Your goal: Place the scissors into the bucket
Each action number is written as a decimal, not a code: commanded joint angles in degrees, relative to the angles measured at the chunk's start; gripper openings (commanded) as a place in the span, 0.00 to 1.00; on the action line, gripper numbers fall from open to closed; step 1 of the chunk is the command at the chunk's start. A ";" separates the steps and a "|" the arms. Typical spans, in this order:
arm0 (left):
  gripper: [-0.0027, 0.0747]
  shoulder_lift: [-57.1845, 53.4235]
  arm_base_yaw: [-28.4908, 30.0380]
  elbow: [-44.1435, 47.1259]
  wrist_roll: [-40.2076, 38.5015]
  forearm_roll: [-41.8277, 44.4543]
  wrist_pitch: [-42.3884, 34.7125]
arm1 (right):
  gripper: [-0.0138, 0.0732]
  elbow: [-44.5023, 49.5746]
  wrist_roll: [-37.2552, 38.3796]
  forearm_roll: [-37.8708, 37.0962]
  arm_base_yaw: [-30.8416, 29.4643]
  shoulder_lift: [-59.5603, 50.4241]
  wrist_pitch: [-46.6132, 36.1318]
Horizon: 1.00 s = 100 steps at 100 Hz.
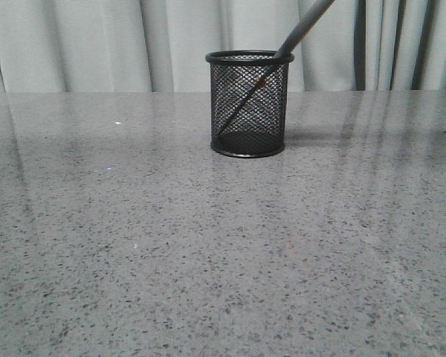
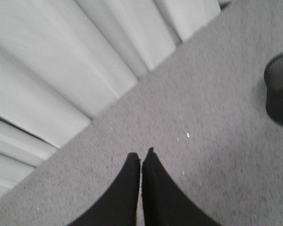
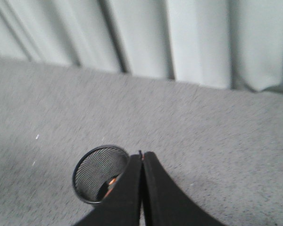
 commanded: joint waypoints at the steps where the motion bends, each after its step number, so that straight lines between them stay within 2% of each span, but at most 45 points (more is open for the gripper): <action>1: 0.01 -6.31 0.09 6.30 -2.00 -1.28 -13.76 | 0.10 7.66 -0.50 1.67 -0.31 -7.50 -13.57; 18: 0.01 -17.96 0.09 26.43 -2.12 -1.59 -34.57 | 0.10 25.60 -0.60 1.67 -0.31 -19.73 -26.74; 30: 0.01 -26.86 0.09 41.82 -2.12 -5.83 -46.74 | 0.10 36.60 -0.60 1.67 -0.31 -28.57 -33.60; 49: 0.01 -40.16 0.09 63.79 -2.12 -13.32 -61.80 | 0.10 50.14 -0.60 1.67 -0.31 -42.55 -37.86; 60: 0.01 -46.06 0.09 72.82 -2.12 -14.48 -66.00 | 0.10 55.30 -0.60 1.67 -0.31 -48.64 -37.50; 71: 0.01 -50.31 0.09 77.93 -2.12 -14.48 -66.82 | 0.10 58.58 -0.60 1.67 -0.31 -52.41 -37.24; 100: 0.01 -52.51 0.09 79.57 -2.12 -14.48 -67.06 | 0.10 60.52 -0.60 1.67 -0.31 -54.02 -37.24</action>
